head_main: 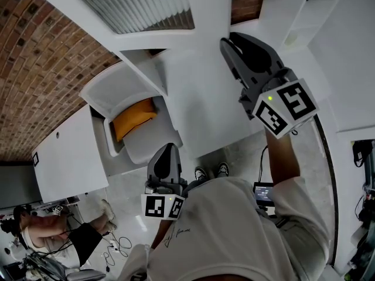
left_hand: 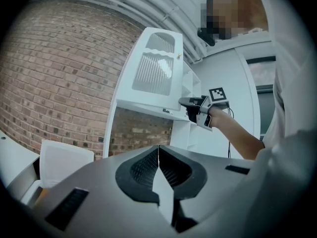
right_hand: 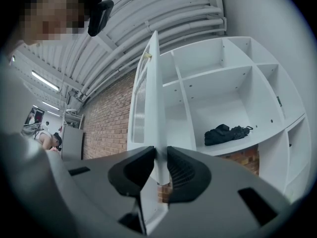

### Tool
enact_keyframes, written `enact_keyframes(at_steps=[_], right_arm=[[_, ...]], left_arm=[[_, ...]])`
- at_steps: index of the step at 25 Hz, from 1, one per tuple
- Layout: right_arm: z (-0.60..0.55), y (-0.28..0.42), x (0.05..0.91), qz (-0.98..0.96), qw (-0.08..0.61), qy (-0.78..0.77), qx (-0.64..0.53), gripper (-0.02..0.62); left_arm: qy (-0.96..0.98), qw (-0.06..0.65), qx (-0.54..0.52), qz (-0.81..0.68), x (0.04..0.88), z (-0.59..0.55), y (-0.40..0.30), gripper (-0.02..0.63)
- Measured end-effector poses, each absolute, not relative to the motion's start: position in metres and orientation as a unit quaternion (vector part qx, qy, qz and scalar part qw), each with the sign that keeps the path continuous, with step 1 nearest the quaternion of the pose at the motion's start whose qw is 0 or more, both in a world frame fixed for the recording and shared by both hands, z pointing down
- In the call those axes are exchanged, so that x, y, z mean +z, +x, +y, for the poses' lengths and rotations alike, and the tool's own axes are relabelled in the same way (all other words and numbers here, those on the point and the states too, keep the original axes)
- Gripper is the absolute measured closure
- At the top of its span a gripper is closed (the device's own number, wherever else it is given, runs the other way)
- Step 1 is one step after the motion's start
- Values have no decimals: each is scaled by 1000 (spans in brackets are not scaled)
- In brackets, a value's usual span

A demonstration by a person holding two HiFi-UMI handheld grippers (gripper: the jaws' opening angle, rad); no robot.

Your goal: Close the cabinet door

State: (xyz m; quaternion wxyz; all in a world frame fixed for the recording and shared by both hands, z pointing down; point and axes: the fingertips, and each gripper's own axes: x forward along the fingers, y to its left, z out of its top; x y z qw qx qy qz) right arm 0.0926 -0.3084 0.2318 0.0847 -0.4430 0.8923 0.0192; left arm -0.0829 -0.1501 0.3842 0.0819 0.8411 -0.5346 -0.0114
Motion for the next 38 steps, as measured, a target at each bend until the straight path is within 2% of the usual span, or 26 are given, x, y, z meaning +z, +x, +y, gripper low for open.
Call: enact_keyframes(at_steps=[38], right_arm=[[-346,109,230,866,79,-492,31,518]], left_arm=[[855,107,-5,-508,399,-160,-49,589]])
